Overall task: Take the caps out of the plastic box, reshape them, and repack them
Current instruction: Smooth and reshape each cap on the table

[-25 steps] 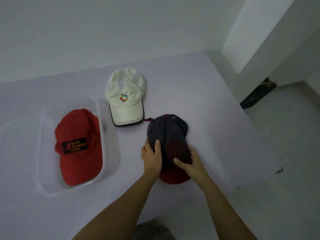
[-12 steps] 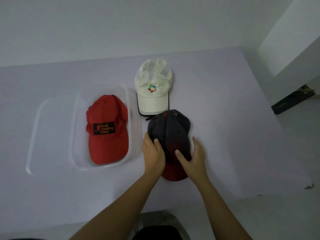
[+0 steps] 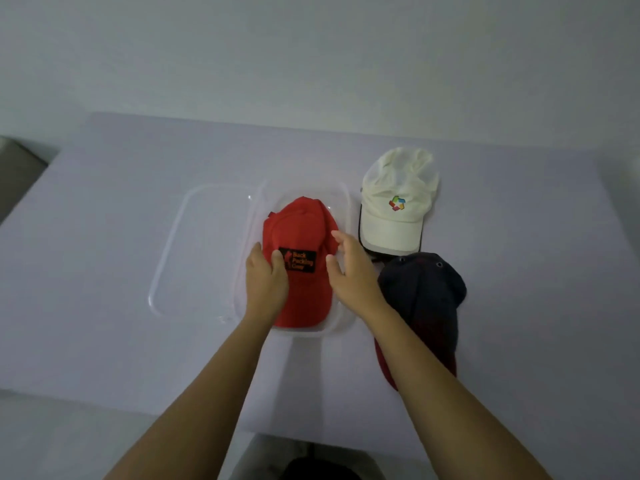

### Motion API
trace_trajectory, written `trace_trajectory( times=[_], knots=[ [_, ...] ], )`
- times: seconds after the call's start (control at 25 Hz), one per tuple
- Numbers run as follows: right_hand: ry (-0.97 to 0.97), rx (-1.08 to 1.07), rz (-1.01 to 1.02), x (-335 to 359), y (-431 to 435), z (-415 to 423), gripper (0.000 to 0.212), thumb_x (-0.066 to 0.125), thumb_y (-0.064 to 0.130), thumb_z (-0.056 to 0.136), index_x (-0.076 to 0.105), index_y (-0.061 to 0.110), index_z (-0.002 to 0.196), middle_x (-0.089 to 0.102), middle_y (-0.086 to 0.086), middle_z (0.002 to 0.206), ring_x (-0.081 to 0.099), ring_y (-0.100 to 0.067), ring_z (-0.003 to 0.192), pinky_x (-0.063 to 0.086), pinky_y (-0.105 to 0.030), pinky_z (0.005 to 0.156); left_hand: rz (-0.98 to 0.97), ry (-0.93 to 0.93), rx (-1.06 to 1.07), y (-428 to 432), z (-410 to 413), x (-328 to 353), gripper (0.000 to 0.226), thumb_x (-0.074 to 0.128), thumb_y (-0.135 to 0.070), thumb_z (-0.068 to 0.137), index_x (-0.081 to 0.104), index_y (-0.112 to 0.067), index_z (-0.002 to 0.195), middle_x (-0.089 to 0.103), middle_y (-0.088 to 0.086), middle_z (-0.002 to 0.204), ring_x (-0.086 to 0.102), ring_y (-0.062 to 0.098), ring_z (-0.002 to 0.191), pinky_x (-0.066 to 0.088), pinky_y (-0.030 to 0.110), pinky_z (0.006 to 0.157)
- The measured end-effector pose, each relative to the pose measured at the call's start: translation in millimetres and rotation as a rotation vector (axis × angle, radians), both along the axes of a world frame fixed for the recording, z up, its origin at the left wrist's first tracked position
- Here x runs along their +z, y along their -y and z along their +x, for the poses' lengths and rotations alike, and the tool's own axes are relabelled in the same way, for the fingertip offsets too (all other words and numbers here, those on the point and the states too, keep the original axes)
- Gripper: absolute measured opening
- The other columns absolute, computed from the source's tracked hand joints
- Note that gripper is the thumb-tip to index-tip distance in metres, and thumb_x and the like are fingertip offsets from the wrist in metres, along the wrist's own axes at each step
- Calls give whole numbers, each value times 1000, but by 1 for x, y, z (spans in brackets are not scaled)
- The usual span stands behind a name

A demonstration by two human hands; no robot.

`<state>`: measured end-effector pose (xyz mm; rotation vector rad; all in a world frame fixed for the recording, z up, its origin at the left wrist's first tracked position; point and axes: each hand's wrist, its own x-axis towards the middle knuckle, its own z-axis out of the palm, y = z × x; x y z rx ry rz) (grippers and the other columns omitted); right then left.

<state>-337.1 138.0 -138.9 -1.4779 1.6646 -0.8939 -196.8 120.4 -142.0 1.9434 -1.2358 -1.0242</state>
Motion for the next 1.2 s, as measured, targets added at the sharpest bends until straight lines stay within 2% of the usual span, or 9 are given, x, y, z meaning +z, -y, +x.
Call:
trace_trajectory(
  times=[0.16,0.32,0.52,0.6,0.72,0.88,0.96,1.12,1.2],
  knots=[
    [-34,18,274,-15,49,28,59,38,15,98,8,6,148,21,-14,155,22,-26,142,19,-33,114,132,-77,-157,30,14,-17,62,37,-21,99,7,-2,149,18,16,157,20,28,144,18,34,115],
    [-43,57,441,-19,65,30,65,41,17,99,2,9,150,24,-13,154,31,-27,138,26,-33,109,205,-102,-180,47,20,-21,58,47,-23,94,25,-5,145,36,21,142,35,36,132,30,48,111],
    [144,37,301,-7,73,27,55,51,18,94,28,15,144,49,-5,138,48,-18,125,37,-35,107,152,-63,-213,64,22,7,54,44,-35,95,35,-14,143,38,15,139,22,33,135,22,46,111],
    [260,23,251,6,73,23,52,56,21,93,35,12,139,57,-4,128,56,-13,115,45,-32,101,67,-77,-234,71,27,24,54,44,-55,89,49,-22,131,49,10,130,32,29,129,27,49,110],
    [352,-74,22,39,68,18,47,65,25,87,42,13,126,57,1,99,54,2,86,45,-14,79,-97,-227,-204,84,24,51,52,49,-81,66,57,-40,97,64,1,107,54,27,113,45,52,96],
    [269,-384,-344,74,47,-4,48,64,45,74,42,36,116,37,-3,125,42,-6,115,39,-11,94,-289,-381,-290,74,-22,95,36,52,-66,74,40,-36,92,56,10,114,59,23,107,53,42,89],
    [218,-461,-400,90,30,-34,44,61,47,76,38,44,113,24,-2,140,31,7,126,34,-3,96,-356,-457,-369,58,-58,113,33,51,-59,78,34,-35,93,53,8,112,59,18,103,54,36,86],
    [192,-583,-374,93,-25,-131,47,56,51,82,42,32,122,46,4,133,49,-9,122,46,-34,100,-351,-556,-516,16,-154,113,32,56,-52,79,33,-38,98,57,10,114,62,20,105,54,40,88],
    [172,-677,-320,83,-58,-183,47,56,54,80,45,36,121,50,5,130,52,-10,118,47,-36,99,-289,-579,-597,-11,-205,97,38,59,-49,76,36,-36,104,58,11,118,61,20,109,51,43,93]
  ],
)
